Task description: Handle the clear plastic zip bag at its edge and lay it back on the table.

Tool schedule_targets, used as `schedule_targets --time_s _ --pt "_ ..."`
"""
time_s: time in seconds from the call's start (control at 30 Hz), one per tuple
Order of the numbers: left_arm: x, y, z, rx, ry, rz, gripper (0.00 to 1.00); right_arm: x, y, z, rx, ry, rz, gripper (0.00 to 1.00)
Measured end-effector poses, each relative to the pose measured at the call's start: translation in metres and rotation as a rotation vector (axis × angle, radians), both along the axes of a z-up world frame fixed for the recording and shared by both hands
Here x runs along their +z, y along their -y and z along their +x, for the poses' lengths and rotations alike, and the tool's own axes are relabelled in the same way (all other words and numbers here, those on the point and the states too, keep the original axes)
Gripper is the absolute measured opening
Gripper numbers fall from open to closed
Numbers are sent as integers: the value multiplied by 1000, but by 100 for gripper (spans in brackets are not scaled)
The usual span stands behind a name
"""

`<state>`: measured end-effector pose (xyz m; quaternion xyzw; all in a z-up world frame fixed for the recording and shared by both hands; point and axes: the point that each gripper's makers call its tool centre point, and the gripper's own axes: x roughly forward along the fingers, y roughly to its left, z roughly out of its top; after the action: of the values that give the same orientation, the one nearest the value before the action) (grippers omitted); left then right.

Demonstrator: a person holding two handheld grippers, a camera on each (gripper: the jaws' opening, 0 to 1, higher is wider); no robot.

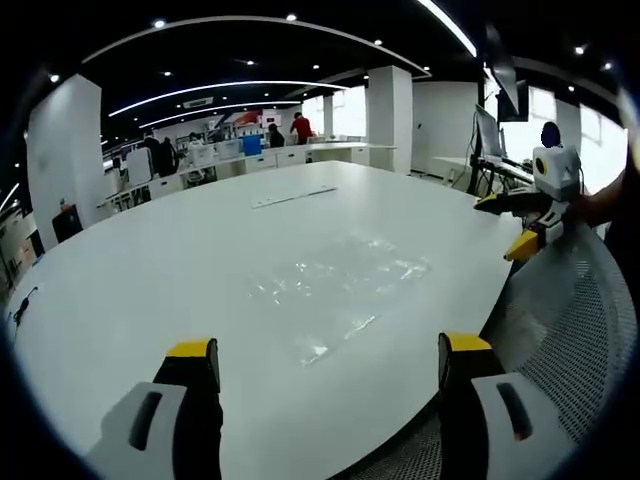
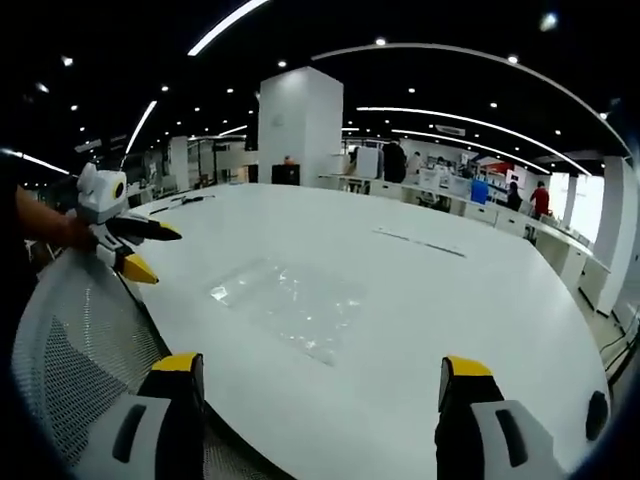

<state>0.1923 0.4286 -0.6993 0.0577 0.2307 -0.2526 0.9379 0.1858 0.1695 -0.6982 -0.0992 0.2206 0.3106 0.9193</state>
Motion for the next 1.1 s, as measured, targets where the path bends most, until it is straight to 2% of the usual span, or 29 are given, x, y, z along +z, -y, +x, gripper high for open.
schedule_targets --time_s 0.33,1.1 --pt "3 1 0 1 10 3 89 3 1 4 -14 21 10 97" --pt "3 0 -1 -7 8 10 88 1 4 6 -28 16 12 95"
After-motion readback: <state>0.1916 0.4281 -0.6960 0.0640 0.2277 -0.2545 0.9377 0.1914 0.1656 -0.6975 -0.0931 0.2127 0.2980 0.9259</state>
